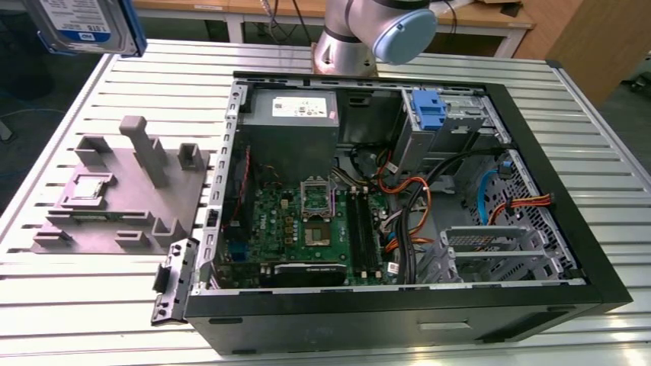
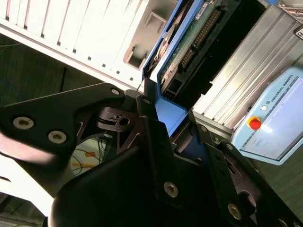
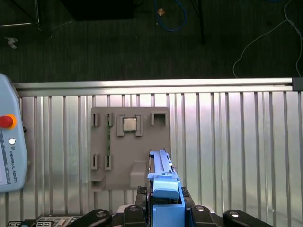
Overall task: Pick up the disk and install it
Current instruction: 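Pick up the disk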
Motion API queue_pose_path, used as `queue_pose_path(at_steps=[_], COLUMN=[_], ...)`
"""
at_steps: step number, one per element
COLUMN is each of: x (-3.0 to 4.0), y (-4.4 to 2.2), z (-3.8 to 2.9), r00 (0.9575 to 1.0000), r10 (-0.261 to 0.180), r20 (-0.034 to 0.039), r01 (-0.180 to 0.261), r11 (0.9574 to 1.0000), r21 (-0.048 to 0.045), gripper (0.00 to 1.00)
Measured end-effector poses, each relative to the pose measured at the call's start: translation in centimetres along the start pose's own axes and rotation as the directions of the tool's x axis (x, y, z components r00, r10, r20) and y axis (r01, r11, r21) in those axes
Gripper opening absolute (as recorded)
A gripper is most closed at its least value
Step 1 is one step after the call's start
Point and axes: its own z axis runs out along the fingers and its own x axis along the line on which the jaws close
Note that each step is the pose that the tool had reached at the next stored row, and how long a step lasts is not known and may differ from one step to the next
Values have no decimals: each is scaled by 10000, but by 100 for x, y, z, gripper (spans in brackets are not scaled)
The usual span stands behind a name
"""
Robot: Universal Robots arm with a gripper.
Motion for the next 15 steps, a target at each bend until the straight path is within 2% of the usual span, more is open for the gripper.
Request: queue_pose_path(at_steps=[15], x=[-2], y=[-51], z=[-1], r00=[10000], r10=[0], r20=[0], r01=[0], r11=[10000], r21=[-1], gripper=[36])
